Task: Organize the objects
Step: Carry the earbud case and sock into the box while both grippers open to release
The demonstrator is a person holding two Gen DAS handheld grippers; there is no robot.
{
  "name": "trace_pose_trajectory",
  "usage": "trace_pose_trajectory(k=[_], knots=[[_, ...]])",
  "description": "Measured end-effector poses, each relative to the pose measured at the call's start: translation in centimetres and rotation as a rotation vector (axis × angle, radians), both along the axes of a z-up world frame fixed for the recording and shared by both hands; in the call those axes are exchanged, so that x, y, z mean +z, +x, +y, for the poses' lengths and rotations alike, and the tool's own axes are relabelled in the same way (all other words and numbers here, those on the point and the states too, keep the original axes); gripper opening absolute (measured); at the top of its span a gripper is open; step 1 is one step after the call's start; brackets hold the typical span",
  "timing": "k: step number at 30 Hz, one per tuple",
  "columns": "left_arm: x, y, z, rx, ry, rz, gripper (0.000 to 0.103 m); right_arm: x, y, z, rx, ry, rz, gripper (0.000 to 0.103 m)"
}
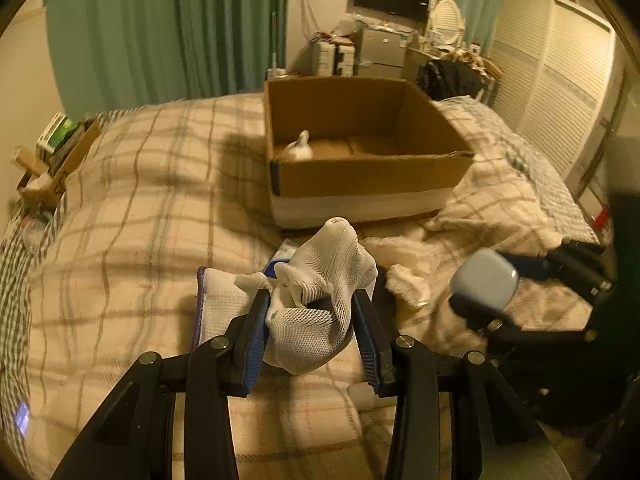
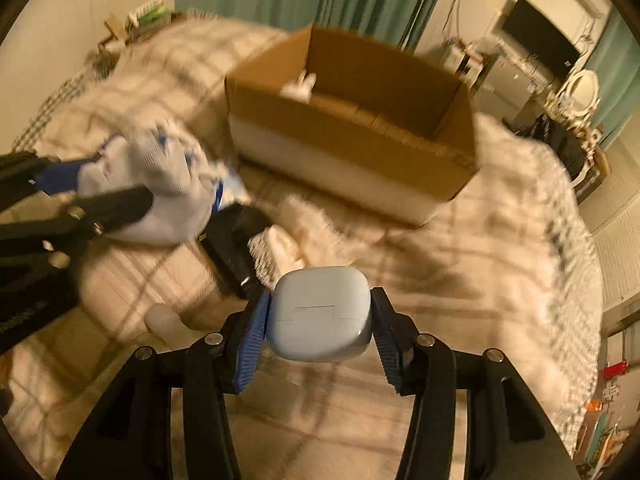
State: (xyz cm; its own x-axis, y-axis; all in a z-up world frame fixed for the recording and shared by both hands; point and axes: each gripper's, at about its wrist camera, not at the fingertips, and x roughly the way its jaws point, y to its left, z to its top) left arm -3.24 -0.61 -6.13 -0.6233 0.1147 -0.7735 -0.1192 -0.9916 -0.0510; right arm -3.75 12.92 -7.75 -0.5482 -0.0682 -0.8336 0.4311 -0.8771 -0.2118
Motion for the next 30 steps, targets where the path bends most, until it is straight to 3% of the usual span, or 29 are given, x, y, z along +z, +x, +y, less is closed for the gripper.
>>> trace_pose_trajectory(k=[10, 16, 23, 30], knots=[[7.5, -3.5, 0.8, -0.052, -0.002, 0.121, 0.041, 10.9, -2.9, 0.7, -0.001, -0.075, 0.204, 0.049], [9.5, -9.4, 2.5, -0.099, -0.033, 0.146, 0.041, 14.2, -8.2, 0.6, -0.008, -0.105, 0.255, 0.049], [6.4, -16.7, 3.6, -0.099, -0.029, 0.082, 0.041, 11.9, -16.1, 0.6, -0.032, -0.102, 0.222, 0.049], [0.8, -21.4, 4.6, -0.150, -0.021, -0.001, 0.041, 6.0, -23.6, 1.1, -0.060, -0.080, 0.121, 0.049]])
